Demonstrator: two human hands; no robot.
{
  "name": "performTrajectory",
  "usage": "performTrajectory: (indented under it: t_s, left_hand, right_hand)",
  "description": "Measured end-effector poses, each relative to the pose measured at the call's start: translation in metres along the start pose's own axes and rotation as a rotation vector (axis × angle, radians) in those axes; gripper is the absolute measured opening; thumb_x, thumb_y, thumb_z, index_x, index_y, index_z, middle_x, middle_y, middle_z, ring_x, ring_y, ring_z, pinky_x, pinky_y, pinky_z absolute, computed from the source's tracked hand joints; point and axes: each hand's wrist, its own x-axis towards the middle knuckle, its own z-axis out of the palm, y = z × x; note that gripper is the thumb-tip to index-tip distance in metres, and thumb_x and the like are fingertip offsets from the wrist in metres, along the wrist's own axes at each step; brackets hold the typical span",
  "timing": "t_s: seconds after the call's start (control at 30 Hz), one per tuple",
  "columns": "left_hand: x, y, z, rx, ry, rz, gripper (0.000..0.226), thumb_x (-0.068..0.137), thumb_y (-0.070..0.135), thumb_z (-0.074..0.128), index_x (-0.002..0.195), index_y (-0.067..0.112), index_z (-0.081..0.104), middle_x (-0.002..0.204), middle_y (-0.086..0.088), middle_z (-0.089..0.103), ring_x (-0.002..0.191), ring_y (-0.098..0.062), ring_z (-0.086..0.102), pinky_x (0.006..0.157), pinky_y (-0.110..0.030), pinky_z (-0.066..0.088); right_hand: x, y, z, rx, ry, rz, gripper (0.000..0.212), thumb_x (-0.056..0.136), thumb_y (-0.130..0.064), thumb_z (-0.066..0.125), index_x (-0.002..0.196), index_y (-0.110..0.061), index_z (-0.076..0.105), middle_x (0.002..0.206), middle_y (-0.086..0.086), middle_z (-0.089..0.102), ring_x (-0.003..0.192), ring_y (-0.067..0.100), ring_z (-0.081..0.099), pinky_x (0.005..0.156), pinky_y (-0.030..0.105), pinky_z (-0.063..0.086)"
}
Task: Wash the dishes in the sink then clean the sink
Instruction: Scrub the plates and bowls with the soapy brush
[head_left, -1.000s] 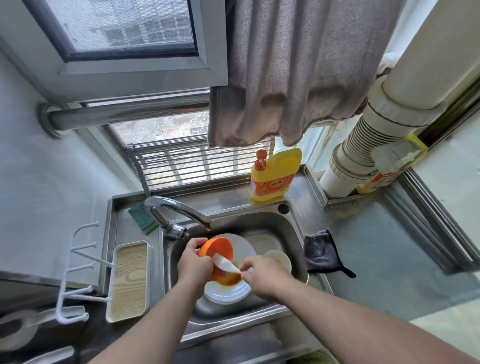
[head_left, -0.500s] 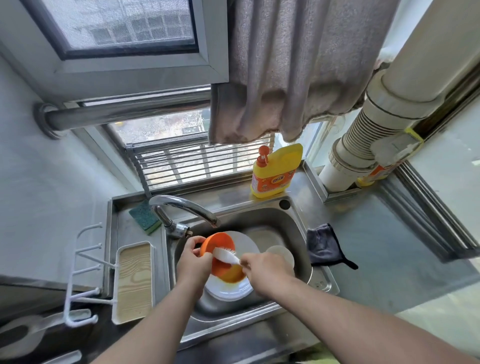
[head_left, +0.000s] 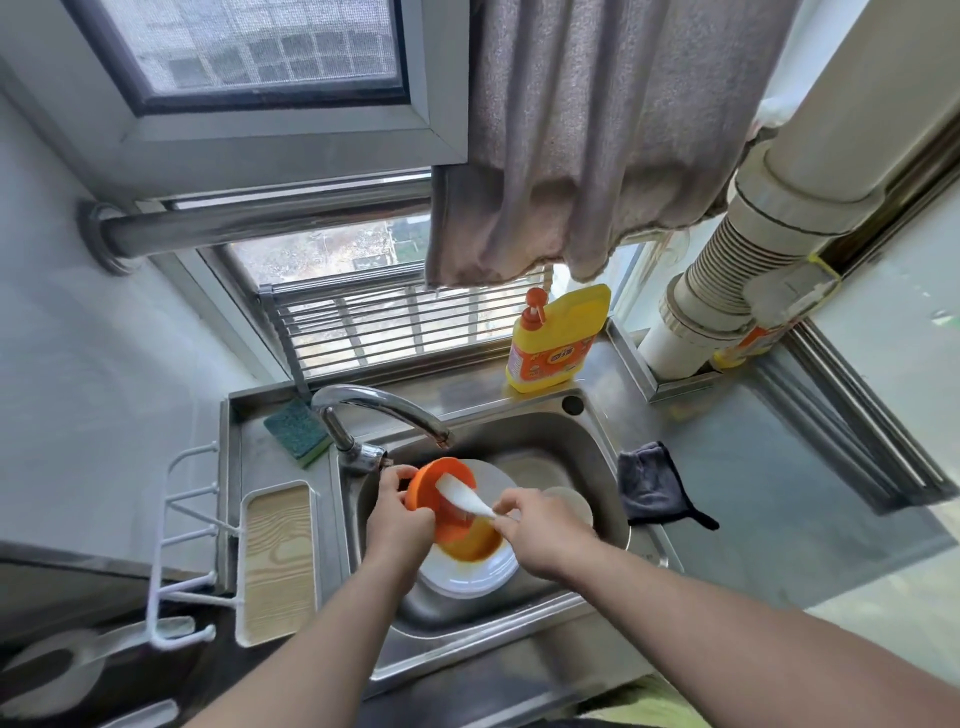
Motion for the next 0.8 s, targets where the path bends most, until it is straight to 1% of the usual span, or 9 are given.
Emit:
performTrajectory:
  t_s: [0.07, 0.17, 0.23, 0.33, 0.4, 0.5, 0.6, 0.67, 0.8]
  left_hand:
    - [0.0, -0.002, 0.0, -0.001, -0.045, -0.014, 0.065, 0.071, 0.004, 0.051, 0.11, 0.055, 0.061, 0.105, -0.001, 0.072, 0.095, -0.028, 0.069, 0.077, -0.053, 0.065]
    - [0.0, 0.011, -0.003, 0.05, -0.126, -0.051, 0.056, 0.073, 0.016, 0.052, 0.113, 0.052, 0.067, 0.106, 0.002, 0.073, 0.092, -0.03, 0.072, 0.063, -0.042, 0.064]
    - [0.007, 0.018, -0.006, 0.065, -0.143, -0.084, 0.049, 0.076, 0.023, 0.056, 0.115, 0.05, 0.069, 0.109, 0.001, 0.072, 0.091, -0.033, 0.072, 0.059, -0.04, 0.063]
    - [0.018, 0.019, -0.007, -0.004, -0.105, -0.073, 0.036, 0.089, 0.026, 0.058, 0.113, 0.05, 0.07, 0.117, -0.002, 0.068, 0.098, -0.036, 0.068, 0.056, -0.042, 0.063]
    - [0.023, 0.015, -0.005, 0.018, -0.038, 0.038, 0.027, 0.099, 0.034, 0.06, 0.116, 0.053, 0.069, 0.124, -0.003, 0.062, 0.103, -0.031, 0.064, 0.055, -0.042, 0.063]
    - [0.02, 0.006, -0.003, 0.005, 0.014, 0.136, 0.031, 0.103, 0.029, 0.062, 0.124, 0.051, 0.067, 0.128, -0.005, 0.051, 0.104, -0.026, 0.06, 0.057, -0.041, 0.064]
    - [0.016, -0.002, 0.002, -0.026, -0.047, 0.086, 0.056, 0.092, 0.008, 0.067, 0.131, 0.048, 0.062, 0.13, -0.001, 0.044, 0.111, -0.03, 0.057, 0.065, -0.04, 0.062]
    - [0.012, -0.001, 0.005, 0.047, -0.077, 0.049, 0.072, 0.08, 0.0, 0.071, 0.138, 0.04, 0.053, 0.133, -0.001, 0.041, 0.113, -0.027, 0.053, 0.081, -0.04, 0.059]
    - [0.015, -0.003, 0.015, 0.257, -0.064, 0.083, 0.073, 0.072, 0.015, 0.089, 0.133, 0.027, 0.05, 0.127, 0.0, 0.044, 0.109, -0.021, 0.055, 0.094, -0.042, 0.056]
  right_hand:
    - [0.002, -0.004, -0.01, -0.201, 0.075, -0.077, 0.024, 0.106, -0.042, 0.047, 0.126, -0.042, 0.06, 0.118, 0.0, 0.071, 0.106, 0.029, 0.066, 0.078, 0.035, 0.048]
    - [-0.002, -0.012, -0.019, -0.622, 0.114, -0.283, 0.04, 0.105, -0.014, 0.043, 0.132, -0.041, 0.054, 0.114, 0.007, 0.068, 0.102, 0.036, 0.067, 0.067, 0.037, 0.04]
    - [-0.002, -0.009, -0.014, -0.698, 0.091, -0.3, 0.047, 0.101, -0.004, 0.043, 0.135, -0.036, 0.05, 0.111, 0.009, 0.066, 0.1, 0.038, 0.068, 0.065, 0.039, 0.041]
    - [-0.001, -0.001, 0.001, -0.535, 0.042, -0.19, 0.042, 0.099, -0.006, 0.042, 0.127, -0.038, 0.047, 0.106, 0.012, 0.067, 0.094, 0.037, 0.066, 0.068, 0.039, 0.044]
    - [-0.002, -0.003, 0.015, -0.262, -0.002, -0.089, 0.022, 0.104, -0.022, 0.043, 0.119, -0.033, 0.054, 0.106, 0.01, 0.068, 0.096, 0.035, 0.065, 0.075, 0.039, 0.049]
    - [-0.009, -0.006, 0.022, 0.141, -0.099, 0.016, 0.021, 0.105, -0.034, 0.048, 0.118, -0.031, 0.065, 0.108, -0.001, 0.067, 0.102, 0.024, 0.063, 0.086, 0.035, 0.05]
    - [-0.003, 0.006, 0.013, -0.052, -0.064, -0.029, 0.022, 0.106, -0.038, 0.043, 0.119, -0.034, 0.061, 0.114, 0.002, 0.069, 0.1, 0.028, 0.064, 0.079, 0.035, 0.048]
    - [0.004, 0.019, 0.009, -0.25, 0.036, -0.079, 0.019, 0.108, -0.036, 0.037, 0.121, -0.037, 0.052, 0.107, 0.006, 0.069, 0.094, 0.034, 0.066, 0.068, 0.035, 0.046]
    - [0.007, 0.048, 0.01, -0.295, 0.088, -0.086, 0.023, 0.107, -0.038, 0.035, 0.127, -0.041, 0.046, 0.104, 0.005, 0.069, 0.087, 0.035, 0.065, 0.064, 0.037, 0.046]
